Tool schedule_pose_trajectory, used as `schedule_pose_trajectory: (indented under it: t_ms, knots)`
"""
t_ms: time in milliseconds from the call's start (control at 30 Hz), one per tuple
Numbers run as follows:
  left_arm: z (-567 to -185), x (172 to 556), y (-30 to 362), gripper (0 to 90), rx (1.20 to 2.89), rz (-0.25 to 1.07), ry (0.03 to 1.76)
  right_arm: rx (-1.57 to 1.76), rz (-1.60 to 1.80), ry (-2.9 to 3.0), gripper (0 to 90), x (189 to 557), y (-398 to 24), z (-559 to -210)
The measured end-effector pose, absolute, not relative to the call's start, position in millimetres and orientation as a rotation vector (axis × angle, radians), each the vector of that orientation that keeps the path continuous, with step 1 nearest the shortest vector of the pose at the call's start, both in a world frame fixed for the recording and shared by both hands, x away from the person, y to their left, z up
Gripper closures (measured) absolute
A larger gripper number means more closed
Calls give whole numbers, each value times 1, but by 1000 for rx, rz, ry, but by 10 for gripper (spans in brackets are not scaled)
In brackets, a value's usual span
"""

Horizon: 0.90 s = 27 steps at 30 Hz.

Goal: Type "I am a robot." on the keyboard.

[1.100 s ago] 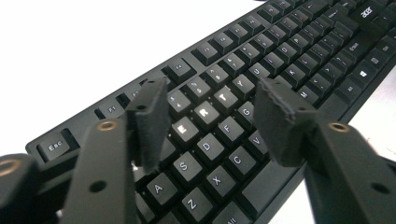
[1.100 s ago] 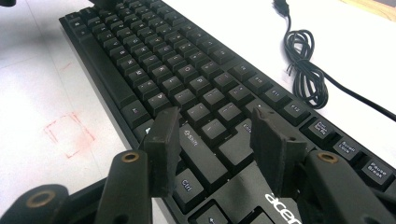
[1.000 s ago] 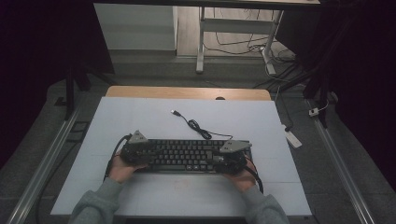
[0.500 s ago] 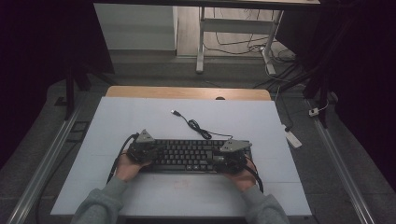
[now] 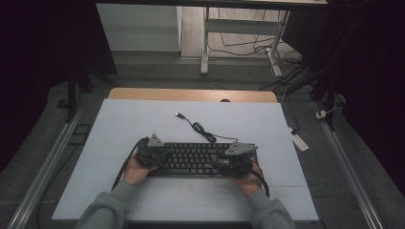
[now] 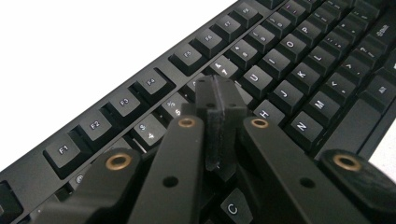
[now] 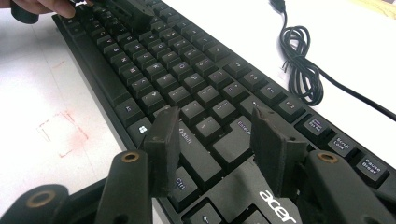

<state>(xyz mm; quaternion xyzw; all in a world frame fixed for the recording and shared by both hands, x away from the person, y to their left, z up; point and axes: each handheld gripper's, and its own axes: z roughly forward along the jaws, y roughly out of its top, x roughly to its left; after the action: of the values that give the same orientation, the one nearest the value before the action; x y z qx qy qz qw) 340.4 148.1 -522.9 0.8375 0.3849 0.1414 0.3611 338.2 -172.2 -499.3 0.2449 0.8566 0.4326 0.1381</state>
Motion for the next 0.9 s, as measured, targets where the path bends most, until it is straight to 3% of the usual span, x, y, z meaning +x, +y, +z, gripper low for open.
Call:
schedule_pose_trajectory:
  t_ms: [467, 900]
  knots:
    - [-518, 338, 151, 883, 2109, 374, 987, 708, 1248, 2474, 529, 338, -173, -499]
    - [-495, 315, 177, 490, 2045, 331, 988, 725, 1250, 2471, 528, 340, -175, -499]
